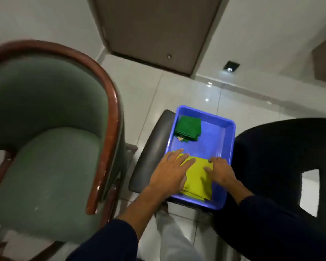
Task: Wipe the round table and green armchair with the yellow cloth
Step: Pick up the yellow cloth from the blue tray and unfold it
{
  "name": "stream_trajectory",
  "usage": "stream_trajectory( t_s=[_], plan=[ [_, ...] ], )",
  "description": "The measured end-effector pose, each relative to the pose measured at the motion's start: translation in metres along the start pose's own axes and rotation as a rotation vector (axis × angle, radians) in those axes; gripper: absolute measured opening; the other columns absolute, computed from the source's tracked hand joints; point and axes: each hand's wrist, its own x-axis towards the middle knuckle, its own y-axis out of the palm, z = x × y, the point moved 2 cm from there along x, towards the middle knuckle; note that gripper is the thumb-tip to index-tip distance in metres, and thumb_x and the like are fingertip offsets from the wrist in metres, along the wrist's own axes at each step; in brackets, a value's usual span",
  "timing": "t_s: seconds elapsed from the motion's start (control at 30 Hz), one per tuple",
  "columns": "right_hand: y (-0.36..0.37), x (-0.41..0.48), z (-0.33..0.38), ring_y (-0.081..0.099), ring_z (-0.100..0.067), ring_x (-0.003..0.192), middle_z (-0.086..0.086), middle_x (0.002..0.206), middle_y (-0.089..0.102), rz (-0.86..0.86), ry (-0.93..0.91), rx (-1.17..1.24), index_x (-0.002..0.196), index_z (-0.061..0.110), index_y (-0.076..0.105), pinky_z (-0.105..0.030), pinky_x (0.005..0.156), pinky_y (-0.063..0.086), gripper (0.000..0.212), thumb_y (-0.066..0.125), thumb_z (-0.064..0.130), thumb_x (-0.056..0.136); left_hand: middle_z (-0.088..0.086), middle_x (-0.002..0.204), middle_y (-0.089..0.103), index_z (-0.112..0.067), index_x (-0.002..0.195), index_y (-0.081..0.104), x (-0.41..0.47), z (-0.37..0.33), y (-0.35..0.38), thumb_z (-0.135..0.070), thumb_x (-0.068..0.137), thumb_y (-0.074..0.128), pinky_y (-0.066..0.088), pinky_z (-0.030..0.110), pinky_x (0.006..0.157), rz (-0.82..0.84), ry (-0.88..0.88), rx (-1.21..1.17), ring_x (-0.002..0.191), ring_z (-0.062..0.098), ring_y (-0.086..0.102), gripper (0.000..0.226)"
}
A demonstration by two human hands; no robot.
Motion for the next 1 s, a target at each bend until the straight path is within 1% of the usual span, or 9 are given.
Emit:
stream_trajectory(
  t_s=[0.1, 0.2, 0.27, 0.37, 0.53, 0.67, 0.73, 0.87, 1.0],
  plan=[
    [0.024, 0.035, -0.019, 0.043, -0.034, 0.129, -0.016, 0.137, 0.051, 0.092, -0.025, -0.096, 0.131, 0.011, 0.049, -0.043, 0.101, 0.041, 0.050, 0.062, 0.030, 0.088, 0.008, 0.163, 0.025, -0.020, 0.151, 0.034, 0.029, 0.013, 0.066, -0.022, 0.095, 0.044, 0.015, 0.042, 0.121, 0.278, -0.073, -0.008, 0.152, 0.026, 0.014, 0.058],
    [0.047, 0.059, -0.019, 0.036, -0.030, 0.135, -0.010, 0.146, 0.042, 0.094, -0.062, -0.160, 0.143, 0.015, 0.034, -0.047, 0.104, 0.036, 0.068, 0.063, 0.035, 0.085, 0.012, 0.167, 0.008, -0.020, 0.156, 0.019, 0.054, 0.041, 0.109, -0.022, 0.095, 0.044, 0.011, 0.045, 0.122, 0.455, -0.117, 0.102, 0.153, 0.028, 0.006, 0.065],
    [0.063, 0.070, -0.022, 0.039, -0.029, 0.132, -0.009, 0.144, 0.044, 0.083, -0.068, -0.248, 0.146, 0.016, 0.030, -0.047, 0.104, 0.032, 0.073, 0.064, 0.035, 0.085, 0.015, 0.166, 0.009, -0.019, 0.157, 0.013, 0.071, 0.059, 0.129, -0.019, 0.093, 0.047, 0.013, 0.045, 0.121, 0.493, -0.114, 0.154, 0.153, 0.030, 0.008, 0.072],
    [0.077, 0.076, -0.025, 0.050, -0.031, 0.121, -0.011, 0.126, 0.057, 0.054, -0.029, -0.258, 0.125, 0.016, 0.050, -0.046, 0.099, 0.033, 0.046, 0.063, 0.026, 0.083, 0.016, 0.152, 0.036, -0.015, 0.157, 0.011, 0.091, 0.079, 0.146, -0.015, 0.090, 0.049, 0.025, 0.041, 0.111, 0.460, -0.113, 0.177, 0.141, 0.033, 0.031, 0.077],
    [0.055, 0.060, -0.008, 0.053, -0.034, 0.105, -0.011, 0.098, 0.055, 0.107, -0.096, 0.011, 0.083, 0.014, 0.063, -0.038, 0.084, 0.040, 0.019, 0.070, 0.029, 0.074, 0.016, 0.130, 0.048, -0.010, 0.127, 0.056, 0.093, 0.069, 0.139, -0.019, 0.092, 0.050, 0.032, 0.042, 0.092, 0.413, -0.153, 0.149, 0.123, 0.036, 0.041, 0.037],
    [0.003, 0.030, 0.011, 0.057, -0.023, 0.071, 0.001, 0.063, 0.058, 0.075, -0.083, 0.295, 0.066, 0.018, 0.060, -0.014, 0.054, 0.038, 0.018, 0.076, 0.023, 0.073, 0.006, 0.112, 0.066, -0.018, 0.104, 0.070, 0.051, 0.063, 0.089, -0.032, 0.077, 0.065, 0.038, 0.034, 0.087, 0.136, -0.356, -0.323, 0.111, 0.028, 0.057, 0.030],
    [-0.026, 0.009, 0.030, 0.055, -0.016, 0.065, 0.006, 0.060, 0.059, 0.035, -0.107, 0.425, 0.063, 0.022, 0.060, -0.009, 0.056, 0.039, 0.022, 0.079, 0.016, 0.072, -0.001, 0.083, 0.072, -0.025, 0.087, 0.068, 0.013, 0.064, 0.051, -0.033, 0.070, 0.069, 0.045, 0.029, 0.071, -0.009, -0.506, -0.596, 0.085, 0.023, 0.067, 0.019],
    [-0.077, -0.048, 0.099, 0.066, -0.011, 0.070, 0.000, 0.075, 0.073, 0.140, -0.214, 0.870, 0.082, 0.014, 0.073, -0.021, 0.064, 0.054, 0.023, 0.086, 0.012, 0.063, -0.001, 0.079, 0.073, -0.024, 0.086, 0.067, -0.073, 0.064, -0.030, -0.029, 0.067, 0.084, 0.053, 0.031, 0.068, -0.315, -0.692, -1.002, 0.072, 0.009, 0.064, 0.026],
    [-0.100, -0.114, 0.192, 0.075, -0.021, 0.079, -0.006, 0.088, 0.079, 0.339, -0.355, 1.263, 0.093, 0.017, 0.078, -0.031, 0.067, 0.060, 0.029, 0.079, 0.021, 0.065, -0.002, 0.094, 0.077, -0.028, 0.099, 0.074, -0.179, 0.072, -0.110, -0.024, 0.066, 0.084, 0.058, 0.025, 0.069, -0.782, -0.645, -1.577, 0.082, 0.012, 0.072, 0.035]
  ],
)
